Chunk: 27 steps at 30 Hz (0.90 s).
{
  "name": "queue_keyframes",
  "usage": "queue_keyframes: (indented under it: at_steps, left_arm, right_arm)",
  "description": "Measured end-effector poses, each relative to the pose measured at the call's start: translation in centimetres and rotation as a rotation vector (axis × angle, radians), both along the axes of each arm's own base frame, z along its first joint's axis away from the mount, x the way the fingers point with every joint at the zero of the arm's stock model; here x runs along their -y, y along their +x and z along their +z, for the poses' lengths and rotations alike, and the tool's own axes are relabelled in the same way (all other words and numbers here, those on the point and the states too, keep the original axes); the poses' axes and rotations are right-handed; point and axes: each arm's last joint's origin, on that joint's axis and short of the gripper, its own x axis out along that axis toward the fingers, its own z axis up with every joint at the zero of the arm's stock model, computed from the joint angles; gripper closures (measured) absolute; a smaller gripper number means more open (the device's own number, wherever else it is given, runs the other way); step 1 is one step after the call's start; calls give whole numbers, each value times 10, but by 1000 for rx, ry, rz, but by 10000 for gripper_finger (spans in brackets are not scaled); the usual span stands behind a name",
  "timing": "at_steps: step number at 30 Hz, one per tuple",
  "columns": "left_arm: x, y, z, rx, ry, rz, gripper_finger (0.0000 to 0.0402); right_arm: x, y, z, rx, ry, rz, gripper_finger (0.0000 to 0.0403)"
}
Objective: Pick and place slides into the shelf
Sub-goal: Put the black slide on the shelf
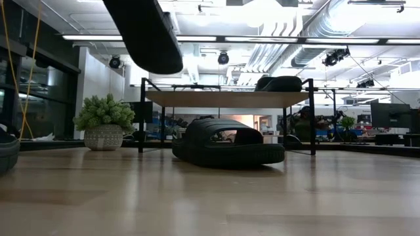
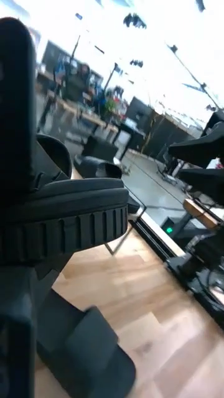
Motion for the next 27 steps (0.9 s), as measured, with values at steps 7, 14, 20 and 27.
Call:
queue_keyframes:
  at_steps: [7,14,20,27]
  left_arm:
    - [10,19,-10,-50,131,61,325]
    - [18,31,-9,-78,162,82,349]
    - [21,36,-19,-127,203,86,325]
    - [20,36,-19,-137,236,123,333]
  right_arm:
    - [-6,16,-4,-25,-61,8,198]
    - [-14,50,2,-136,-148,-51,198]
    - [-22,81,9,-196,-193,-73,198]
    - [-30,109,9,-253,-258,-45,198]
